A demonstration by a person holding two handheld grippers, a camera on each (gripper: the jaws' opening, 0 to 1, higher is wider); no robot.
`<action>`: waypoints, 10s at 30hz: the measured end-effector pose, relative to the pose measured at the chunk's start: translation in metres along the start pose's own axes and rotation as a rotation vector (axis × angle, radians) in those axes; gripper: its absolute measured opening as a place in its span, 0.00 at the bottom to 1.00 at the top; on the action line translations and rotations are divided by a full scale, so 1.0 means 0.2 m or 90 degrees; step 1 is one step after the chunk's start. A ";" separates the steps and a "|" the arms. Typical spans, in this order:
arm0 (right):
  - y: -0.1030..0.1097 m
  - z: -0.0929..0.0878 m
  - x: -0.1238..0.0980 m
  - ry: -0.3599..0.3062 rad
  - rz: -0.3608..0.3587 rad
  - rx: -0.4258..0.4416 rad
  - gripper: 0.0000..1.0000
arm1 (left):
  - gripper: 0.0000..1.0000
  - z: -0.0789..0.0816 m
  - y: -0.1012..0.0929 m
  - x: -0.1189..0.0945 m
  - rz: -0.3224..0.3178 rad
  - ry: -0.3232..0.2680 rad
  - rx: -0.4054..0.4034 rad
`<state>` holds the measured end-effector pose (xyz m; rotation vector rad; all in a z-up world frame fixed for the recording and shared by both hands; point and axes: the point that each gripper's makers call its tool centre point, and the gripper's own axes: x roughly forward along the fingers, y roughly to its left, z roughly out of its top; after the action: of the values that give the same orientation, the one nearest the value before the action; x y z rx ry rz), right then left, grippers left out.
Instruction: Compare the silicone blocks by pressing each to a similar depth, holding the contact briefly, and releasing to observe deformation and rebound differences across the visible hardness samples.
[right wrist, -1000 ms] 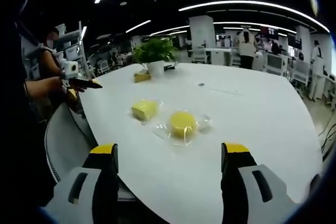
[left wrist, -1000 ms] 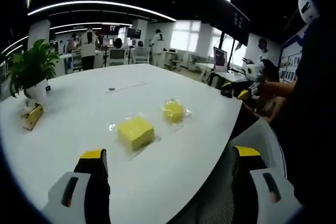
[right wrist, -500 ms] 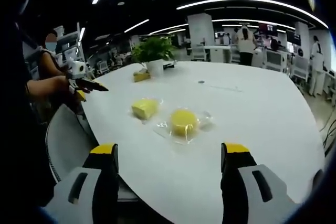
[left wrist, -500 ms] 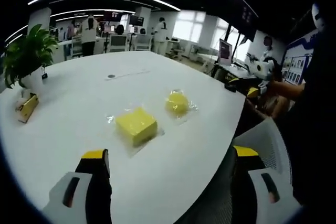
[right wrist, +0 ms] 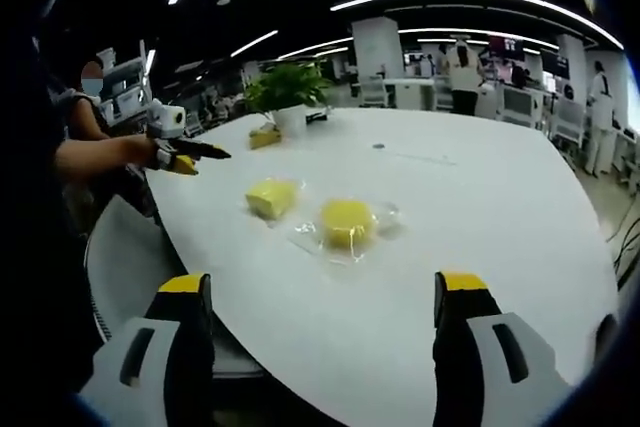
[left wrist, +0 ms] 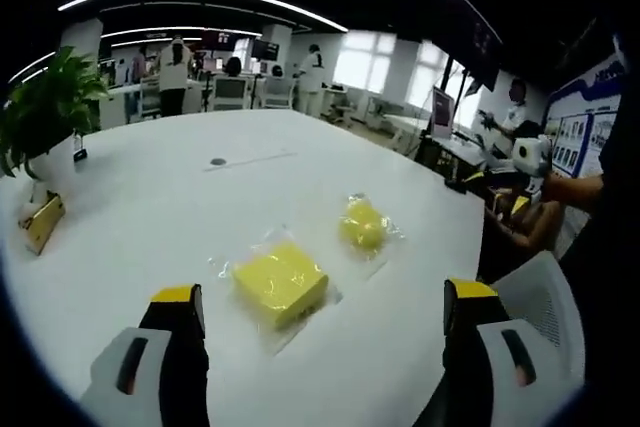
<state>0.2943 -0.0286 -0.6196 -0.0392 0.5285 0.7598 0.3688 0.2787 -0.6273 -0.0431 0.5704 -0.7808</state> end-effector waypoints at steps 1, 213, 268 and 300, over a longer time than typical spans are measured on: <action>0.00 0.00 0.00 0.002 -0.003 -0.002 0.85 | 0.99 0.00 0.02 0.03 0.000 0.004 -0.010; 0.61 1.07 0.32 -0.186 0.391 -0.098 0.17 | 0.00 1.15 -0.90 -0.19 -0.281 -0.274 0.246; 0.31 1.17 0.15 -0.322 0.190 -0.019 0.88 | 0.00 1.05 -0.71 -0.30 -0.228 -0.295 0.179; 0.03 0.26 -0.27 -0.199 -0.029 -0.014 0.75 | 0.00 0.85 -0.55 -0.14 -0.199 -0.248 0.095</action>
<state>0.2795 -0.0477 -0.5478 0.0460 0.2212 0.7113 0.3656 0.1900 -0.4421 -0.1461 0.1345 -1.0854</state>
